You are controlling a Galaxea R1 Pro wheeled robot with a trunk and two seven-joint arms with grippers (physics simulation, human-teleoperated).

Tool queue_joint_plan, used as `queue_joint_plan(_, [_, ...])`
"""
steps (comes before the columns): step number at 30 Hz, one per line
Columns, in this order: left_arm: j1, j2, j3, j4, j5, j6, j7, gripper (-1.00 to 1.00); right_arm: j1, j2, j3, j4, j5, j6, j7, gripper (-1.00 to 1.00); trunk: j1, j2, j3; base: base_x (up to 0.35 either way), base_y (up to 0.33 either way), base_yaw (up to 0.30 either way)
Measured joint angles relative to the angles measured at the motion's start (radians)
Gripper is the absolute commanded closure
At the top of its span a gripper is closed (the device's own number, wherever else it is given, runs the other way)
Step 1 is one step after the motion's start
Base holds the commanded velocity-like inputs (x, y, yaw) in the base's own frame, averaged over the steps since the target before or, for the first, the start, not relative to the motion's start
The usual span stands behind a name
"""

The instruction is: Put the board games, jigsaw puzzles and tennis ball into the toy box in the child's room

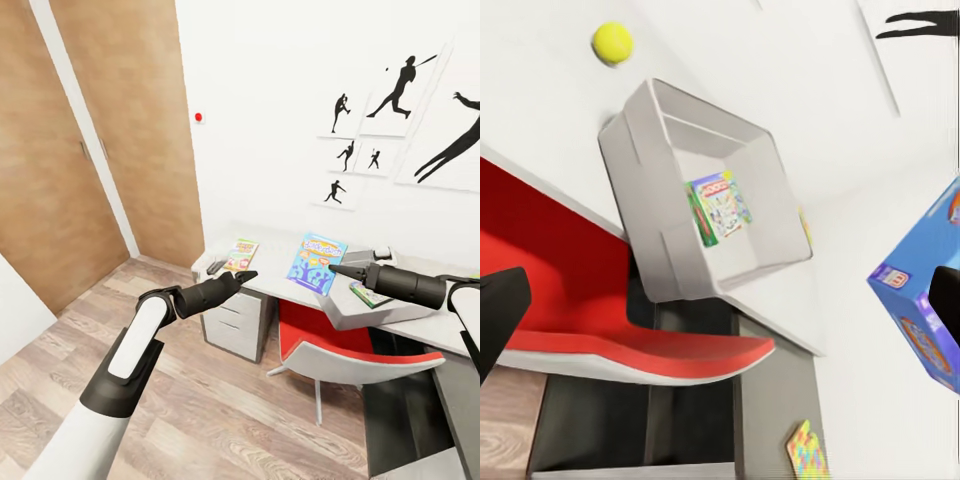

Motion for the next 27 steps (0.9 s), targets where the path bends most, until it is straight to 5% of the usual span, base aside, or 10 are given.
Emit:
queue_joint_plan(13, [0.0,0.002,0.001,-0.001,-0.001,0.0,-0.002,-1.0,0.0,-0.003,-0.002,0.0,0.001,0.0,0.0,1.0,0.0,0.0,0.0,0.069,0.0,-0.265])
queue_joint_plan(27, [0.0,0.006,0.003,0.0,-0.001,0.0,-0.003,-1.0,0.006,-0.01,-0.001,0.0,0.001,0.0,0.0,1.0,-0.001,0.0,0.0,0.311,0.0,-0.038])
